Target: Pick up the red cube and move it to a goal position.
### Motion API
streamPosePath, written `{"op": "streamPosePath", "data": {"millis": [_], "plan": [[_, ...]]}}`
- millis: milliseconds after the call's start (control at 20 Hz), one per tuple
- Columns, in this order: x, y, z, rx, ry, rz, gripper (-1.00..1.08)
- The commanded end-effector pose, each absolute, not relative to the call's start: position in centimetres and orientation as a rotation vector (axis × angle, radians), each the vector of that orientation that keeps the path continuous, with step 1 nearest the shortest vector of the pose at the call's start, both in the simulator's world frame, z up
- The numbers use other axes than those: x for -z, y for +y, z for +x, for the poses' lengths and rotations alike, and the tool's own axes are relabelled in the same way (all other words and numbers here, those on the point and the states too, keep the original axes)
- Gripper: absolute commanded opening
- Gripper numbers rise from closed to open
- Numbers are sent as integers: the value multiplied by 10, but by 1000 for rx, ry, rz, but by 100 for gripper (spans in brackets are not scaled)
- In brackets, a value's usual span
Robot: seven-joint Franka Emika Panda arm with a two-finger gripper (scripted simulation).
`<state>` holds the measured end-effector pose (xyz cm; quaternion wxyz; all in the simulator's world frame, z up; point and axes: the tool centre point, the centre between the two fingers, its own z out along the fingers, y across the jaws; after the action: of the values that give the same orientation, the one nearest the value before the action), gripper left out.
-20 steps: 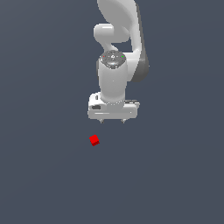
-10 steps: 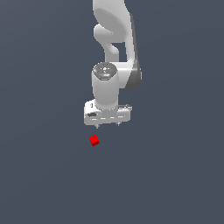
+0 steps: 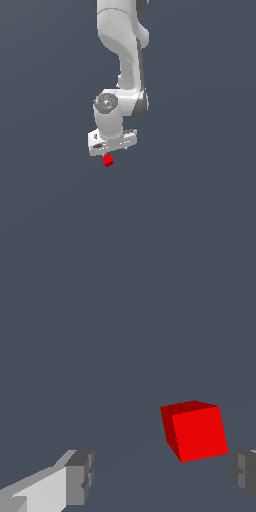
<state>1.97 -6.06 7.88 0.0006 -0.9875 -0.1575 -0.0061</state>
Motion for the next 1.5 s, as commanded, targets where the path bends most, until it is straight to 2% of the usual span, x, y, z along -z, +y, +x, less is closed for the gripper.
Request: {"op": "streamPosePath", "data": {"millis": [0, 450, 850, 900, 1450], "plan": [[-64, -70, 23, 15, -571, -3088, 100], [-27, -93, 33, 3, -750, -3050, 100], [-20, -97, 37, 0, -789, -3041, 100], [-20, -97, 37, 0, -789, -3041, -100], [-20, -98, 37, 0, -787, -3042, -100]]}}
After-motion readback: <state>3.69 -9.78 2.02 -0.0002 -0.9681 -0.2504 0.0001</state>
